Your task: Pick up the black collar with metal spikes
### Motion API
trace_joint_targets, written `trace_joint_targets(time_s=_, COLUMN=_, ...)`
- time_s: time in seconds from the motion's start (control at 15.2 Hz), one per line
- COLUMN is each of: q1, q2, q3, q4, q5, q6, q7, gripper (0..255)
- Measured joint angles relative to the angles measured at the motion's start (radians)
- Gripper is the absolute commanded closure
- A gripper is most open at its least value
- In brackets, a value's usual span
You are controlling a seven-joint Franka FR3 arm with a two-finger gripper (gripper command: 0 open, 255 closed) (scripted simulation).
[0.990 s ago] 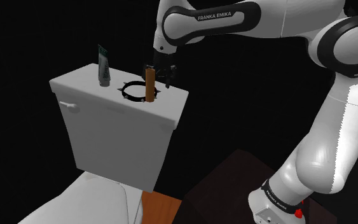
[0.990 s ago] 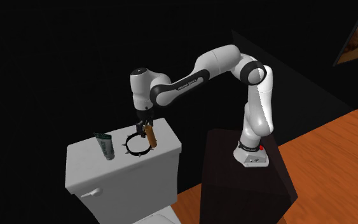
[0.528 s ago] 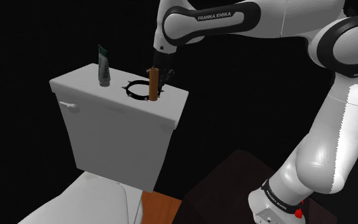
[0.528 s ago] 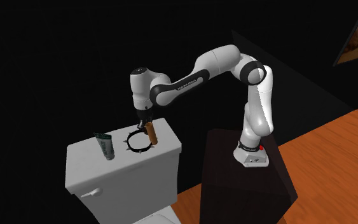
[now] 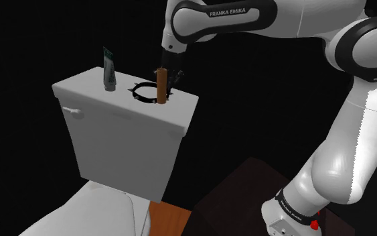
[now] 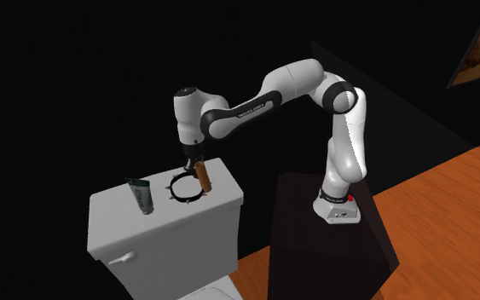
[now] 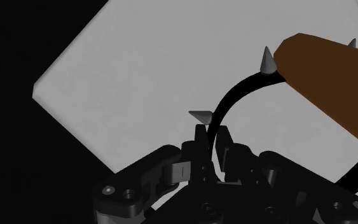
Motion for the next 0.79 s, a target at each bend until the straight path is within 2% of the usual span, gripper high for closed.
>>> trace_joint_targets(time_s=0.79, q1=0.002, q2=-0.01, q3=0.002, q4=0.14, q5=0.003, q6=-0.15, q7=-0.001, gripper=255)
